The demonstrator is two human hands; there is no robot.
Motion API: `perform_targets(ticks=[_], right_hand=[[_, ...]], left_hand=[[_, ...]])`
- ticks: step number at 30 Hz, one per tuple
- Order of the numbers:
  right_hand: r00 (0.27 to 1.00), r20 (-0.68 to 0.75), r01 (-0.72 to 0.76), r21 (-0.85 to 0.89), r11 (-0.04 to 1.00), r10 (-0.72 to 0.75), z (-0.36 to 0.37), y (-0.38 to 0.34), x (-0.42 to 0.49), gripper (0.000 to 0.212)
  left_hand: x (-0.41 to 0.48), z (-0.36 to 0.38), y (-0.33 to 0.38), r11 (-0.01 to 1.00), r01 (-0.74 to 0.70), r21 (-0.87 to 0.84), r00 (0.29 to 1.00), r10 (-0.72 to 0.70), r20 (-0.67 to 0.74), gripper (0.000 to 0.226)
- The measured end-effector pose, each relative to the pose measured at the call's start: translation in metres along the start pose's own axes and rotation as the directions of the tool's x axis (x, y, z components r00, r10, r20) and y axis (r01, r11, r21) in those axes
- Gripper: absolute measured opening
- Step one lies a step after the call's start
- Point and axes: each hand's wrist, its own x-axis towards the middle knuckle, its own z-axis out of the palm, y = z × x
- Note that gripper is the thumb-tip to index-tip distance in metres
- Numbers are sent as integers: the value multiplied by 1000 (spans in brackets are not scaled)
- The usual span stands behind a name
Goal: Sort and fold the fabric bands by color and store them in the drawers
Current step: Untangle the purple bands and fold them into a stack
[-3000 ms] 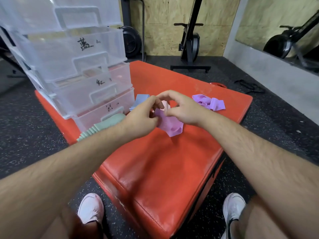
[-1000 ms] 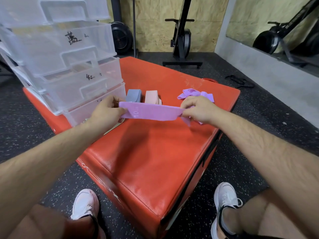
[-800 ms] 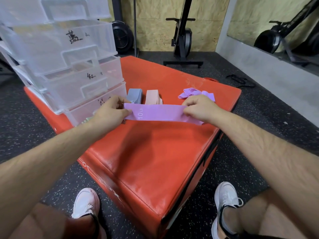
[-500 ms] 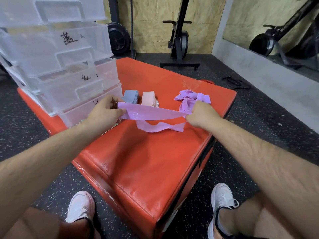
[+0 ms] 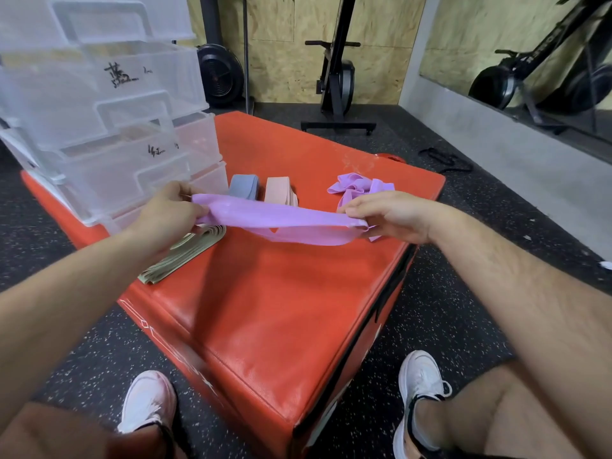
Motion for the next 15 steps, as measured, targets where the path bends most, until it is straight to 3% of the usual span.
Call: perform_targets(ticks=[3, 6, 8, 11, 15], right_hand=[[999, -43, -6, -104, 995, 1, -7, 10, -1, 9], [995, -97, 8, -63, 998, -14, -8, 23, 0, 21], [987, -154, 34, -126, 991, -53, -7, 31, 0, 29], [973, -218, 23, -256, 966, -80, -3, 40, 0, 39], [961, -271, -30, -278, 960, -48, 2, 51, 1, 44]], left_hand=[[0, -4, -5, 1000, 18, -4, 999, -17, 28, 22], [-8, 2, -9, 1000, 27, 15, 998, -28, 48, 25], [-14, 8, -15, 1000, 24, 9, 997, -24, 74, 29], [-21, 13, -29, 997, 4, 78, 993, -14, 118, 29], [-21, 18, -47, 982, -42, 183, 990, 17, 137, 29]])
